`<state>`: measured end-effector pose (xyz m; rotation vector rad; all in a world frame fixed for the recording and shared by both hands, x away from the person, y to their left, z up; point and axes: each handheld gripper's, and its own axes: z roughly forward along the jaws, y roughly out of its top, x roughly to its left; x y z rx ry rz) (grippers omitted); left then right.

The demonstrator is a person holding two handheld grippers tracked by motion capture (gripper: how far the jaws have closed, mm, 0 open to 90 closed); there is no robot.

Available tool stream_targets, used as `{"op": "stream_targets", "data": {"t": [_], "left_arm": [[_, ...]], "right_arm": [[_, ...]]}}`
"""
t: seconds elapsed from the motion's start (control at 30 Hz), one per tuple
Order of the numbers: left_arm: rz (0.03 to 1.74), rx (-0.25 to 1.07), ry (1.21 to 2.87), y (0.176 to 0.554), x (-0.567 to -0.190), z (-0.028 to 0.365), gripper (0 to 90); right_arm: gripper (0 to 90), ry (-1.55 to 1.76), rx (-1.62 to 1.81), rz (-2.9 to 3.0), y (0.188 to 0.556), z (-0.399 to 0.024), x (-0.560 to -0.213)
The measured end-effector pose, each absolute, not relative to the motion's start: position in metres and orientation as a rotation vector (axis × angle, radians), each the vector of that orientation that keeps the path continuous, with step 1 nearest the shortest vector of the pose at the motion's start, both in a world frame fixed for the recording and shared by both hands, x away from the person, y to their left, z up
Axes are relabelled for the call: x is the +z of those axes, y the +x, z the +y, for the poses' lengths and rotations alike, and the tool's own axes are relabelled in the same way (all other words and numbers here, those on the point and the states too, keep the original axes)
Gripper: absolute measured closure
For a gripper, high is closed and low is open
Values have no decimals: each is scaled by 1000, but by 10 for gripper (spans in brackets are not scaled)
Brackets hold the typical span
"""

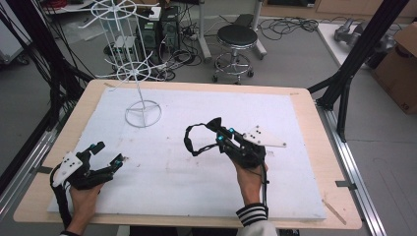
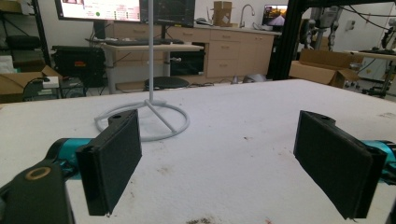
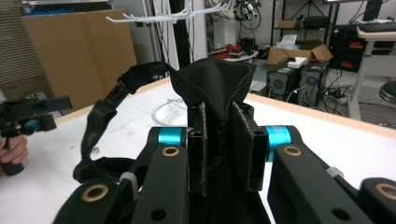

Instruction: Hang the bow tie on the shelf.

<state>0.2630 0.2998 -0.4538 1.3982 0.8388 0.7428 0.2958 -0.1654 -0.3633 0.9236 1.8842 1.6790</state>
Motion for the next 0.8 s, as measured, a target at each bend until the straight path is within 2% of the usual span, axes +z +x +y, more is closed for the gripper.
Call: {"op": "stream_targets", "data": {"t": [0.8], "left_arm": [[839,728,1385,263,-454,301,154]], "right_arm": [[763,898,1768,1825,362,-109,-325]]}}
